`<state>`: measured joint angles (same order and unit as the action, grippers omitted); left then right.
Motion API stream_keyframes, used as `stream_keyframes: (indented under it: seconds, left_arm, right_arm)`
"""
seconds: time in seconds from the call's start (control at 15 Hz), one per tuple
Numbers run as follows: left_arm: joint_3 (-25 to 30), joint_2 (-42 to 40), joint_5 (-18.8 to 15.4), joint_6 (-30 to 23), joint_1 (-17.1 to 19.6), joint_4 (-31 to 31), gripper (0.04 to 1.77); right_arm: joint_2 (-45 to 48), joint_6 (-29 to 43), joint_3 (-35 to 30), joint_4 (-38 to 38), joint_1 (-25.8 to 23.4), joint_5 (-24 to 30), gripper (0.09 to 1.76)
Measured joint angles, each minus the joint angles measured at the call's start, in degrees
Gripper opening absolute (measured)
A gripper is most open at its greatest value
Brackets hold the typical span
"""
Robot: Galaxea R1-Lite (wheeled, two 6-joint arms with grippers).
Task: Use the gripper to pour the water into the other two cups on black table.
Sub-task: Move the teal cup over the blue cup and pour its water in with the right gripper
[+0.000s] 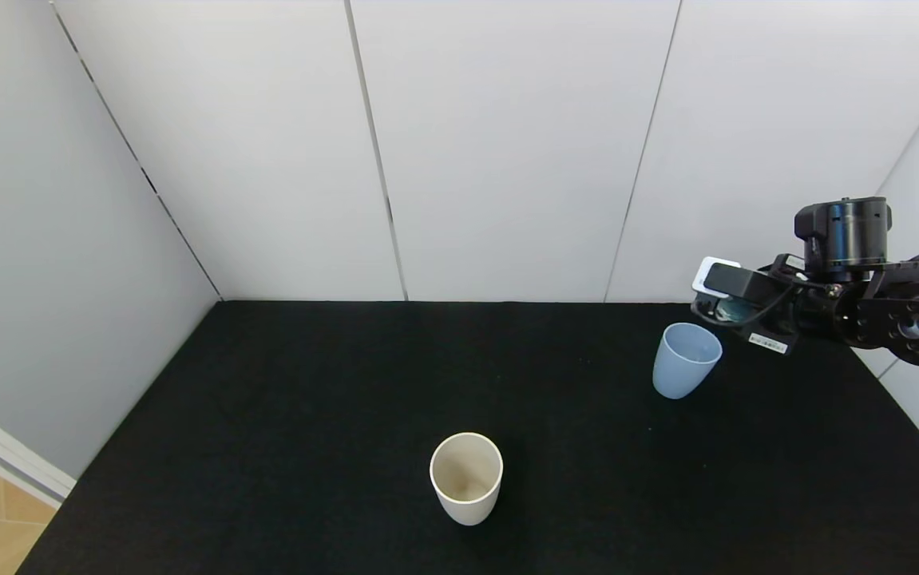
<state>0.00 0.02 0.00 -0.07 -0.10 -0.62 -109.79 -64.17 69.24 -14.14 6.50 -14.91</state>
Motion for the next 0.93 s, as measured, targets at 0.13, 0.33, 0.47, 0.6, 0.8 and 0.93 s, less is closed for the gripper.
stream_keyframes:
  seconds: [0.13, 0.33, 0.47, 0.6, 0.8, 0.93]
  left_arm:
    - [0.0, 0.0, 0.0, 0.0, 0.0, 0.0, 1.72]
    - [0.0, 0.0, 0.0, 0.0, 0.0, 0.0, 1.72]
    - [0.0, 0.0, 0.0, 0.0, 0.0, 0.0, 1.72]
    - [0.0, 0.0, 0.0, 0.0, 0.0, 0.0, 1.72]
    - [0.0, 0.0, 0.0, 0.0, 0.0, 0.0, 1.72]
    - [0.0, 0.0, 0.0, 0.0, 0.0, 0.0, 1.72]
  right_arm:
    - [0.0, -0.9, 0.1, -0.1, 0.0, 0.0, 1.23]
    - [0.0, -2.3, 0.1, -0.2, 0.0, -1.4, 1.23]
    - [0.0, -2.7, 0.1, -0.2, 0.0, -1.4, 1.23]
    - [0.0, -3.3, 0.1, -0.2, 0.0, -1.4, 1.23]
    - [0.0, -3.8, 0.2, -0.1, 0.0, -1.5, 1.23]
    - [0.0, -4.0, 0.4, -0.1, 0.0, -1.4, 1.23]
